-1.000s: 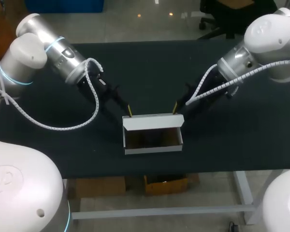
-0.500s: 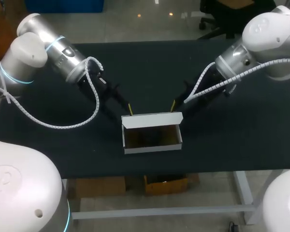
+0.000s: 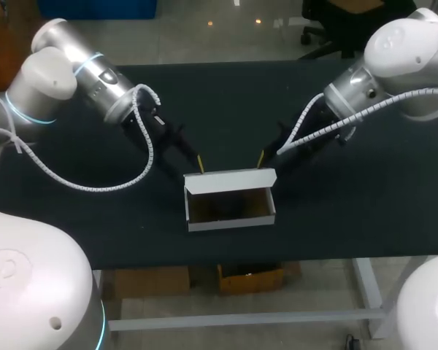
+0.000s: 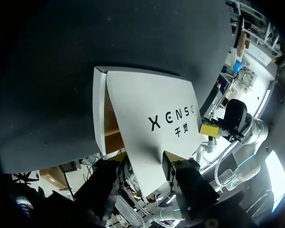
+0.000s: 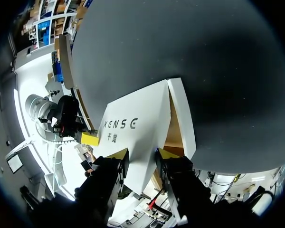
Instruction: Assemble the packaging by folding the flat box into shape, placing the metal phone stand inside, and closing the box properly
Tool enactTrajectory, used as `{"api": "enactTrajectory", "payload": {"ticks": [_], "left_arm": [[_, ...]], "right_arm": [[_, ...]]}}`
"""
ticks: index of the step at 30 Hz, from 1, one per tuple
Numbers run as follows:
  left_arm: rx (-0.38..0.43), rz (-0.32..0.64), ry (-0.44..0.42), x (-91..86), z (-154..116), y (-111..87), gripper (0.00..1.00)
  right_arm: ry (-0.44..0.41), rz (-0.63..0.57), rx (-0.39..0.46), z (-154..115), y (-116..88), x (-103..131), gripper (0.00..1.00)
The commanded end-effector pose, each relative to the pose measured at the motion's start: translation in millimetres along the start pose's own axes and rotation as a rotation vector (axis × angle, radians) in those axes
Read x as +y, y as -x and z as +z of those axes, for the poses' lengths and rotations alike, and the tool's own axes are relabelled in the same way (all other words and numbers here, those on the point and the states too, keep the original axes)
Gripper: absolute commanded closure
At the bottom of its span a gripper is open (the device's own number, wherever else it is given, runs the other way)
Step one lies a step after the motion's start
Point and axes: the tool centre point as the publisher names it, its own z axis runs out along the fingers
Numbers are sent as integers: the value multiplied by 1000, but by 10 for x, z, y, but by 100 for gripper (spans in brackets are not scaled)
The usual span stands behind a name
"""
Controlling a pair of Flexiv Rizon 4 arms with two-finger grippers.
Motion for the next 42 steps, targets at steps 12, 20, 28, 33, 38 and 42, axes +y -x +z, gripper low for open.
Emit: {"api": "enactTrajectory", "payload": {"ticks": [12, 20, 28, 33, 38, 42], "left_arm": [[-1, 6, 14, -50, 35, -29, 55], [-2, 11, 14, -46, 29, -21, 55], [0, 14, 18, -51, 48, 25, 55], [4, 15, 22, -56, 63, 51, 55], [5, 16, 21, -48, 70, 70, 54], [6, 17, 22, -47, 80, 91, 55]], "right_arm": [[36, 11, -3, 40, -59, -2, 65], [55, 17, 13, 37, -62, -16, 64], [66, 21, 23, 67, -23, -38, 64], [69, 35, 33, 84, 34, -22, 64], [72, 41, 39, 93, 64, -18, 64], [73, 45, 42, 111, 92, -13, 64]]}}
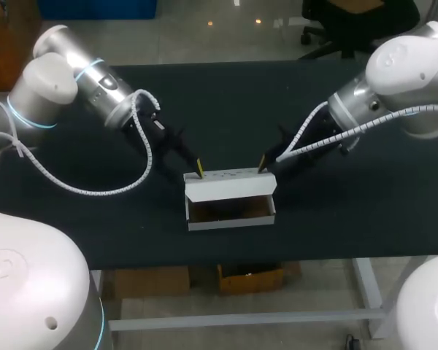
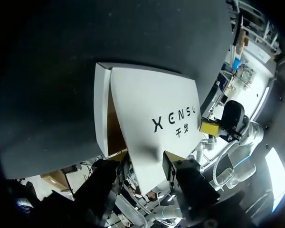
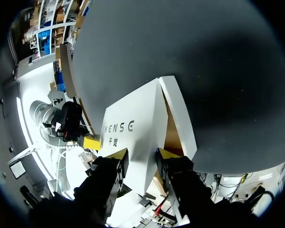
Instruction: Assemble the packaging by folding the flat box into shape, placing the metal phone stand inside, and closing the box properly
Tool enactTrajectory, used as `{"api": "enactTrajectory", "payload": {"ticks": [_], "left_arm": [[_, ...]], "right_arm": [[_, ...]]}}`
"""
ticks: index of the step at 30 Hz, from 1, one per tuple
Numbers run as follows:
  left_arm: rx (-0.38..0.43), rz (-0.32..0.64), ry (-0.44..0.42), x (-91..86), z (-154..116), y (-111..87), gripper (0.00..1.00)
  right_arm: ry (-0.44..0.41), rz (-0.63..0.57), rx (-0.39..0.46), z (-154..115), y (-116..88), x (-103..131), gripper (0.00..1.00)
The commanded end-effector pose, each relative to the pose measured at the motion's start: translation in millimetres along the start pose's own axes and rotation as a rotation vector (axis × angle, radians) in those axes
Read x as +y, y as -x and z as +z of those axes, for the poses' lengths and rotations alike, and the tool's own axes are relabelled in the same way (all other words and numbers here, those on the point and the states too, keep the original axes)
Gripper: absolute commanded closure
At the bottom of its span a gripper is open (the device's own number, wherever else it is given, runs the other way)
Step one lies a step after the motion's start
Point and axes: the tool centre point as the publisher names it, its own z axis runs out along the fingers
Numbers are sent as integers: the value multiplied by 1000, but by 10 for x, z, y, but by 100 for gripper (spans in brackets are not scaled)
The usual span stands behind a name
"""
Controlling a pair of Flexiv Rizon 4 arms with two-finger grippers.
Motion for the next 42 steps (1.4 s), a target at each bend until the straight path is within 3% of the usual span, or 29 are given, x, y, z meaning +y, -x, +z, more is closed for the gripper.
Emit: {"api": "enactTrajectory", "payload": {"ticks": [1, 27, 42], "left_arm": [[3, -1, 4, -24, 26, 1, 54], [-7, 9, -16, -5, 46, 66, 52], [-73, 8, -101, 41, -11, 98, 51]], "right_arm": [[1, 2, 9, 44, 25, -1, 64], [-3, 1, 19, 62, 114, 16, 60], [-8, -12, 16, 76, 122, 40, 56]]}}
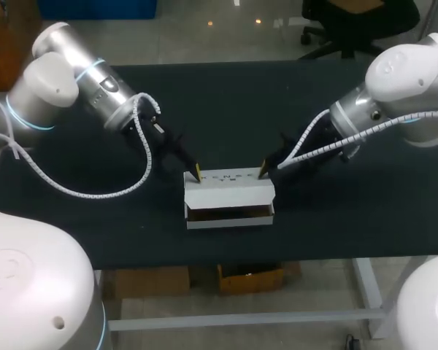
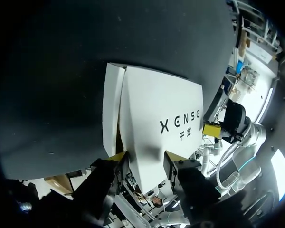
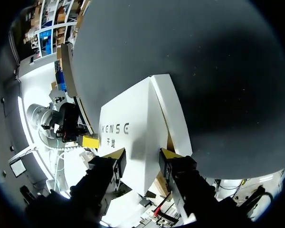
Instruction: Assemble the packaging by folding the flat box into shape, placing the metal phone stand inside, and closing the box properly
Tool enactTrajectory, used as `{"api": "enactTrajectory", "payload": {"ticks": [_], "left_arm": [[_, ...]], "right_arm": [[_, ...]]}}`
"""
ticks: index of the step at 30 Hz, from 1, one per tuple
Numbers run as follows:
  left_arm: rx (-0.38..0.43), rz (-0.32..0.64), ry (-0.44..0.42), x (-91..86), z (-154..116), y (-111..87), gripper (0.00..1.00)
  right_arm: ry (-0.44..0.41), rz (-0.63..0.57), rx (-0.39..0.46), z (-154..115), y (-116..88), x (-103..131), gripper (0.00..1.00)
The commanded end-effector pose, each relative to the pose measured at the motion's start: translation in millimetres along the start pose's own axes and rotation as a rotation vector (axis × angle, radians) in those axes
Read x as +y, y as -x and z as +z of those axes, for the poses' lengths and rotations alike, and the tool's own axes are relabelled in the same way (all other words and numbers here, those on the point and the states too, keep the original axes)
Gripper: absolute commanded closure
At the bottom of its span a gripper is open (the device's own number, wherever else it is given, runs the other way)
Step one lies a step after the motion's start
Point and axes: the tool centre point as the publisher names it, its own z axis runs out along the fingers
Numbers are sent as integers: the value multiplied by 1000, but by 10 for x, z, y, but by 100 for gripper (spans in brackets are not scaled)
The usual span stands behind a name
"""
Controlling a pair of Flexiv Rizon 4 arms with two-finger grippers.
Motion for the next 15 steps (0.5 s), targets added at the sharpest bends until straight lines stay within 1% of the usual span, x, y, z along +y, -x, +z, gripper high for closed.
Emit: {"api": "enactTrajectory", "payload": {"ticks": [1, 9, 15], "left_arm": [[-19, 1, -42, 99, -46, -23, 51], [-49, 23, -95, 167, -140, -21, 49], [-71, 53, -178, 249, -287, -39, 48]], "right_arm": [[-7, -3, 2, -1, -3, 24, 56], [-10, -10, 0, -2, -6, 30, 55], [-20, -16, -6, 17, -8, 44, 54]]}}
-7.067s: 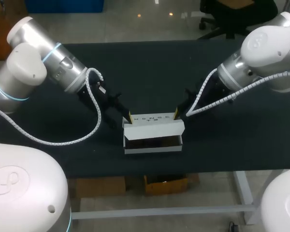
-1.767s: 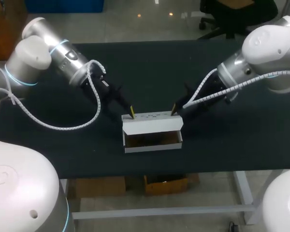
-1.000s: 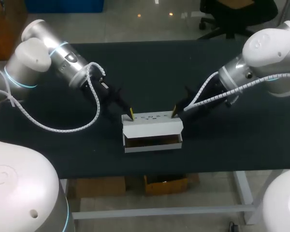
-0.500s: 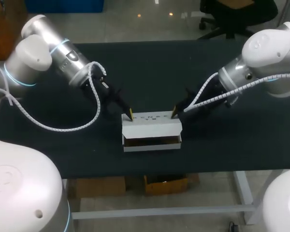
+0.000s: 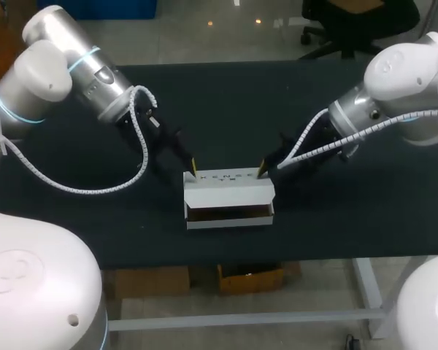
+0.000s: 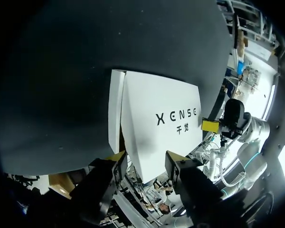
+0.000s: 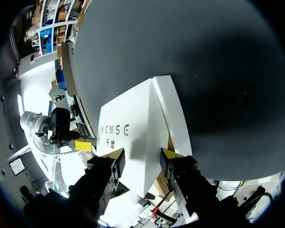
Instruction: Assemble the packaging by folding the flat box into shape, placing the metal phone stand inside, and closing the box properly
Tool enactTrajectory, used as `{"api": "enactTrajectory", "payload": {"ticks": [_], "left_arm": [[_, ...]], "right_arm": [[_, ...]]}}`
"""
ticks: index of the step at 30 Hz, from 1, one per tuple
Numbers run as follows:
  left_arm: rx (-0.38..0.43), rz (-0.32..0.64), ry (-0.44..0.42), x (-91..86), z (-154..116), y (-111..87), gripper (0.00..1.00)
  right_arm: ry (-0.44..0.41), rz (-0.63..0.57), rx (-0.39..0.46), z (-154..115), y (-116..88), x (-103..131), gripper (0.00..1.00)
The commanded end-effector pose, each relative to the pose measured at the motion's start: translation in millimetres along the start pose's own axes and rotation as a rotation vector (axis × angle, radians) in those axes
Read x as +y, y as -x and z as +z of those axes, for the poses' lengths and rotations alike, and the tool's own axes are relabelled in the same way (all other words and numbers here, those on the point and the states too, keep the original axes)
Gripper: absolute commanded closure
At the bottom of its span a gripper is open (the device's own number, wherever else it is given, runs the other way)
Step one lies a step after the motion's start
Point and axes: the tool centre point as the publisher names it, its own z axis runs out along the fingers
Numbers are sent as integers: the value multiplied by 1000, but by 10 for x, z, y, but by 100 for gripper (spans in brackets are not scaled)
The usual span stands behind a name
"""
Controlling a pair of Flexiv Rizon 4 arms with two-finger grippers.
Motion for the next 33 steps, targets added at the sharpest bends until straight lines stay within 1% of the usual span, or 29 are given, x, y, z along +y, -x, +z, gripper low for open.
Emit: {"api": "enactTrajectory", "payload": {"ticks": [1, 2, 3, 4, 7, 9, 10, 11, 12, 13, 14, 15, 16, 18, 21, 23, 26, 31, 33], "left_arm": [[-18, 13, -102, 150, -142, -29, 48], [-12, 35, -114, 163, -174, -39, 47], [-22, 45, -127, 180, -200, -54, 45], [-26, 57, -145, 192, -230, -67, 44], [-32, 129, -180, 240, -313, -122, 39], [-35, 193, -191, 266, -356, -161, 26], [-45, 212, -201, 271, -380, -181, 23], [-54, 252, -201, 281, -395, -206, 21], [-54, 284, -201, 296, -413, -234, 16], [-73, 311, -209, 300, -432, -262, 13], [-85, 353, -205, 310, -444, -294, 7], [-90, 373, -210, 313, -463, -321, 2], [-103, 420, -208, 314, -480, -353, 0], [-123, 472, -209, 319, -500, -411, 0], [-163, 575, -185, 314, -500, -504, 0], [-192, 667, -146, 319, -496, -559, 0], [-272, 775, -85, 314, -478, -632, 0], [-412, 909, -13, 322, -436, -731, 0], [-454, 960, 10, 340, -415, -754, 0]], "right_arm": [[-15, -3, -2, 9, -2, 34, 54], [-19, -6, -5, 12, 1, 37, 54], [-22, -7, -7, 17, 3, 40, 54], [-23, -7, -8, 22, 5, 42, 53], [-28, -9, -12, 35, 11, 51, 53], [-31, -9, -15, 40, 16, 57, 53], [-32, -9, -15, 40, 16, 58, 53], [-33, -9, -16, 40, 17, 59, 53], [-34, -10, -17, 40, 18, 60, 53], [-34, -10, -18, 40, 19, 60, 53], [-35, -10, -18, 40, 20, 61, 53], [-36, -11, -20, 40, 20, 61, 53], [-37, -11, -21, 40, 21, 62, 53], [-37, -12, -23, 45, 22, 65, 53], [-39, -13, -25, 53, 25, 69, 53], [-41, -13, -26, 54, 26, 71, 53], [-43, -13, -28, 57, 27, 72, 53], [-43, -14, -31, 66, 26, 70, 53], [-43, -15, -32, 67, 26, 69, 53]]}}
